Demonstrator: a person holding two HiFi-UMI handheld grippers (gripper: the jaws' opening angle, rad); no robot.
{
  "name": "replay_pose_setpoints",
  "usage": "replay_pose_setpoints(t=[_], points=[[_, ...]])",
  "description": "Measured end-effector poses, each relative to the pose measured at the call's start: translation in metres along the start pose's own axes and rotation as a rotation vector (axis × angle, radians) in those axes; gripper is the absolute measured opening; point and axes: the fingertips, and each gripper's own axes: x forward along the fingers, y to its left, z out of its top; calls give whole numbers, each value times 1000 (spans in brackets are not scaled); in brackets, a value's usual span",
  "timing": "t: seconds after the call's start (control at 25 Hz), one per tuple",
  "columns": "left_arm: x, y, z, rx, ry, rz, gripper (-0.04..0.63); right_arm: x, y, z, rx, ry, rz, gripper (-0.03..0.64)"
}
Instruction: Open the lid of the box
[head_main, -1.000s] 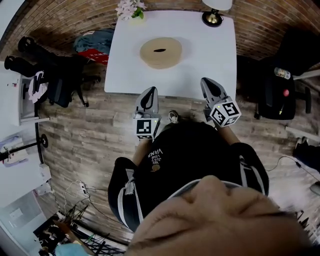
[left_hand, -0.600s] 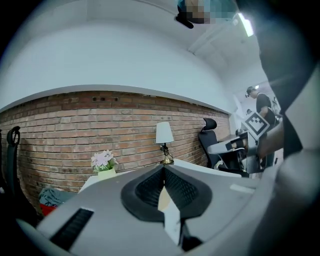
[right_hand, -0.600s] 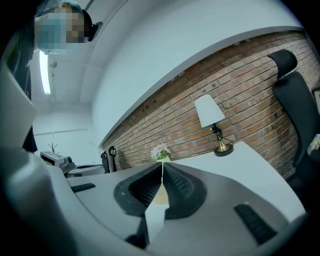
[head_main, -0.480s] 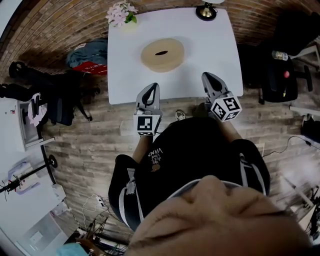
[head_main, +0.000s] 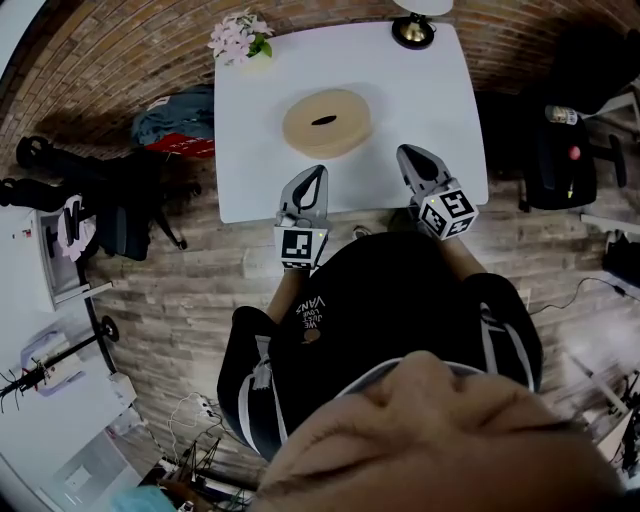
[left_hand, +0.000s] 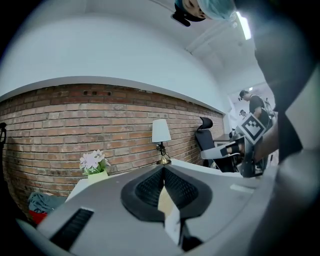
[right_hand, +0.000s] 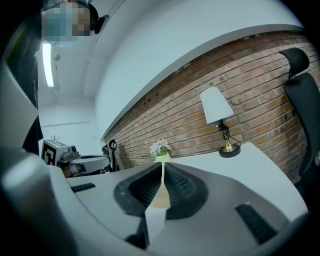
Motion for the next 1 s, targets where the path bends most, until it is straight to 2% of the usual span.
replay_pose_setpoints(t=[0.2, 0.72, 0.8, 1.0], points=[[25, 1, -4, 19, 19, -15, 11, 21, -14, -5, -13, 42, 32, 5], [72, -1, -26, 123, 140, -69, 14, 61, -38, -32, -40, 137, 106, 5], [77, -3, -32, 142, 157, -82, 38, 63, -38, -35, -40, 149, 115, 5], [94, -10, -46, 203, 211, -138, 150, 68, -39, -43, -41, 183, 147, 5]])
